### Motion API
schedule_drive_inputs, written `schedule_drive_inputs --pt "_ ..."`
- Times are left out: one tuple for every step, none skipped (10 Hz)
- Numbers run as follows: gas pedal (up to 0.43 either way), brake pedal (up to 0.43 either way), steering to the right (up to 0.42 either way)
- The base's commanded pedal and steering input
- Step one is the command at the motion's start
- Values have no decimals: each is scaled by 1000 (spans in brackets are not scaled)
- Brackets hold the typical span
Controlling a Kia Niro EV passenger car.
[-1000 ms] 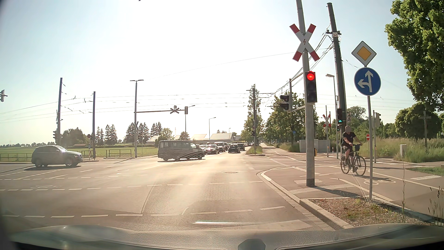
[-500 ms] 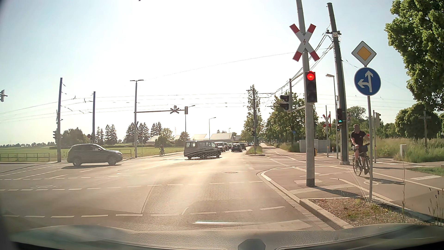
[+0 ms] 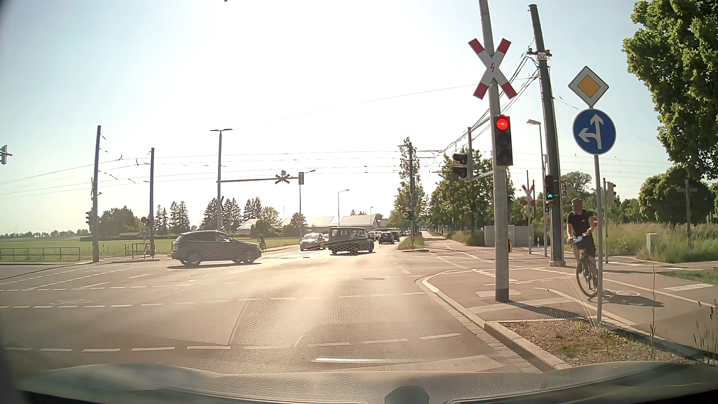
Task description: Follow the waypoints while adhering to traffic rules and regulations
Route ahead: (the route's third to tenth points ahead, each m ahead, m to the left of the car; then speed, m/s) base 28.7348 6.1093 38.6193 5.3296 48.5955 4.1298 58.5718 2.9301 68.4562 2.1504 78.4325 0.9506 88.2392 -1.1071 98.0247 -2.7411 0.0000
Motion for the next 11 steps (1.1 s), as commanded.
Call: schedule_drive_inputs --pt "0 317 -20" --pt "0 317 -20" --pt "0 317 -20" --pt "0 317 -20" --pt "0 317 -20" --pt "0 317 -20" --pt "0 317 -20" --pt "0 317 -21" --pt "0 317 -20" --pt "0 317 -21" --pt "0 317 -21"
